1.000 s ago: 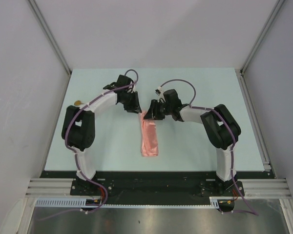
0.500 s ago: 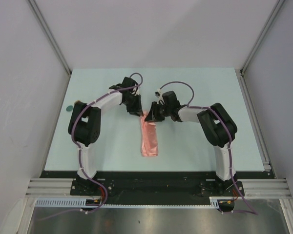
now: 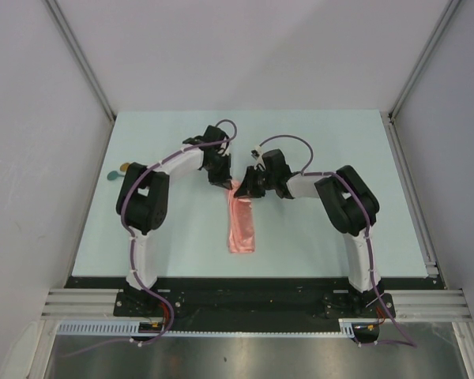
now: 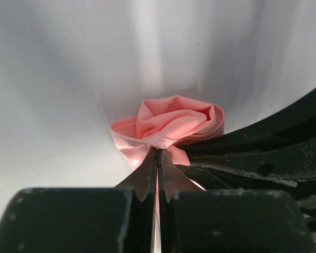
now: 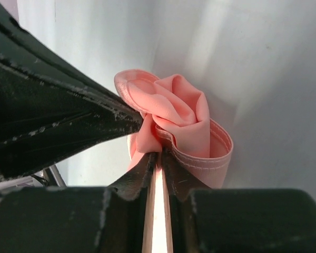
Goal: Fold the napkin into a case and place the utensils inside
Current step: Fold the 2/3-rectangle-folded napkin at the center of the board.
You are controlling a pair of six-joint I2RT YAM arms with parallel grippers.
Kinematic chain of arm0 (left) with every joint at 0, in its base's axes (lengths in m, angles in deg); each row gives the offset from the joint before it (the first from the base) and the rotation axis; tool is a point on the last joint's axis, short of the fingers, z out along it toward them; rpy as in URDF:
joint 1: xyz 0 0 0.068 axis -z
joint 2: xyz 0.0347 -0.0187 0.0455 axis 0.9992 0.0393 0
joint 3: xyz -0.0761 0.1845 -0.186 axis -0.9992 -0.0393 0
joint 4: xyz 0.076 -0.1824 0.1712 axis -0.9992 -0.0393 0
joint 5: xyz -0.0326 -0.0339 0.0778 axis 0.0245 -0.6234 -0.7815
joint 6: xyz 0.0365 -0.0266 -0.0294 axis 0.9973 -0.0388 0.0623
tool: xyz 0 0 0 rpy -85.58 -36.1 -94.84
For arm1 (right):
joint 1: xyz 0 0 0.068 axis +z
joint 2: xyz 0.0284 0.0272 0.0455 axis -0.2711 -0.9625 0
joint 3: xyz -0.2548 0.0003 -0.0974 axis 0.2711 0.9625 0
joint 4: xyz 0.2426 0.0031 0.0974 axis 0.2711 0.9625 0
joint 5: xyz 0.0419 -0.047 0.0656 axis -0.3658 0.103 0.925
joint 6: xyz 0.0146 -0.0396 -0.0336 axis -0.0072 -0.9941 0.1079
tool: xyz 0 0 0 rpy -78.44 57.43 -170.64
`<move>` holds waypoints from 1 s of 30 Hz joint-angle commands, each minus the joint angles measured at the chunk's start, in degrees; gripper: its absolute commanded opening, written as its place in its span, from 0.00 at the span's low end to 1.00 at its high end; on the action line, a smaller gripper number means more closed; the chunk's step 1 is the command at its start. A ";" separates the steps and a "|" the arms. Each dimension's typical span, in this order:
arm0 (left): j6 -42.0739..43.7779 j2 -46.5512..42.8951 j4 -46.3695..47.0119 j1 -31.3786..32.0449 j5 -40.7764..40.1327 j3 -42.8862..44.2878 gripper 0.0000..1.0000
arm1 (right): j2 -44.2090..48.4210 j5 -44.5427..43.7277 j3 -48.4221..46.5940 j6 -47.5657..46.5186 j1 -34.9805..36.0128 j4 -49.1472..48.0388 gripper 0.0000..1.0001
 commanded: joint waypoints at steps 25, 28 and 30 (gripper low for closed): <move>-5.48 -4.15 6.91 2.67 4.96 -5.86 0.00 | -0.42 3.66 7.80 14.80 -1.73 -18.16 0.29; -5.30 -4.24 6.91 2.58 5.14 -6.04 0.00 | 2.39 3.49 9.56 13.30 -1.73 -15.95 0.33; -5.30 -4.32 6.82 2.58 5.14 -6.13 0.00 | 3.27 3.75 10.44 12.95 -1.90 -15.68 0.34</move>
